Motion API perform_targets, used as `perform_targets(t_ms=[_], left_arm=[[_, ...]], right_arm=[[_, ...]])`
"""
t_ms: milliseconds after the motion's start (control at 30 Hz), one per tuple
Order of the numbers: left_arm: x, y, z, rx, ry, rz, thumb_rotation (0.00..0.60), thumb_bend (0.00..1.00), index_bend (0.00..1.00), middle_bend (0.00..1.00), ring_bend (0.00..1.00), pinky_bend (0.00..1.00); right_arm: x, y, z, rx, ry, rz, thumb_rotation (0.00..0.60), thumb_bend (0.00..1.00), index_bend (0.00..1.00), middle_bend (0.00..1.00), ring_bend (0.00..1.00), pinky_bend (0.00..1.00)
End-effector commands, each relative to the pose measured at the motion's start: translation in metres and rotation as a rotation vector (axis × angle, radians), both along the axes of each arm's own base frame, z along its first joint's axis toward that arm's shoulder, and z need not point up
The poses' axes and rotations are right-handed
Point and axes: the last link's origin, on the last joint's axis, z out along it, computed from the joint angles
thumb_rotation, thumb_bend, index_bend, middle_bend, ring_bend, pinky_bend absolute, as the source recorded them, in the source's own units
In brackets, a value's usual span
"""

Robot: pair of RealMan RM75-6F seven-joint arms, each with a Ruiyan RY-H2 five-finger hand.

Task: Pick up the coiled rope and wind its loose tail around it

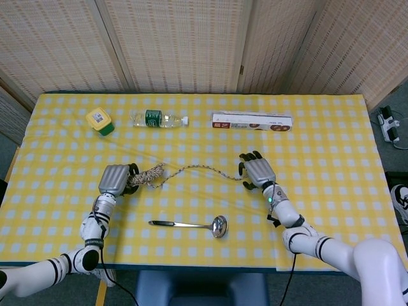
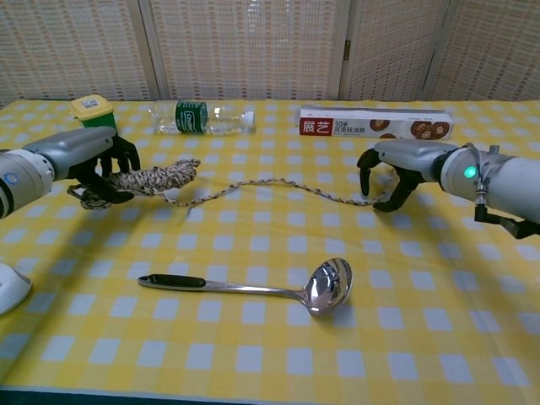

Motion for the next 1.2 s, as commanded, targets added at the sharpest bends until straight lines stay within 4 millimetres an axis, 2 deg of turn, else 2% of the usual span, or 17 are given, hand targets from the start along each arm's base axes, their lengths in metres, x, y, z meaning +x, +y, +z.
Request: perform_targets(t_ms=[33, 400, 1200], left_arm=[[-0.0002, 0.0001, -0.0004, 0.000, 0.000, 0.000, 0.600, 0.50, 0.63, 0.59, 0.59, 0.68], [-0.0020, 0.0002, -0.0027, -0.003, 0.002, 0.005, 0.600, 0.50, 0.63, 0.59, 0.59, 0.68], [-0.0079, -0.0006, -0.0050, -0.006, -0.002, 0.018, 0.600, 0.50, 0.64, 0.59, 0.58, 0.67]], right_arm=[[0.0003, -0.0005, -0.0011, 0.002, 0.004, 0.000, 0.600, 0.38, 0.49, 0.16, 0.11, 0.05], [-0.0014, -0.0034, -0.0032, 0.000, 0.019, -0.010, 0.600, 0.38, 0.51, 0.17, 0.11, 0.05], [-0.0024, -0.0064, -0.0097, 0.000, 0.049, -0.019, 0.600, 0.47, 0.56, 0.21, 0.12, 0.05]])
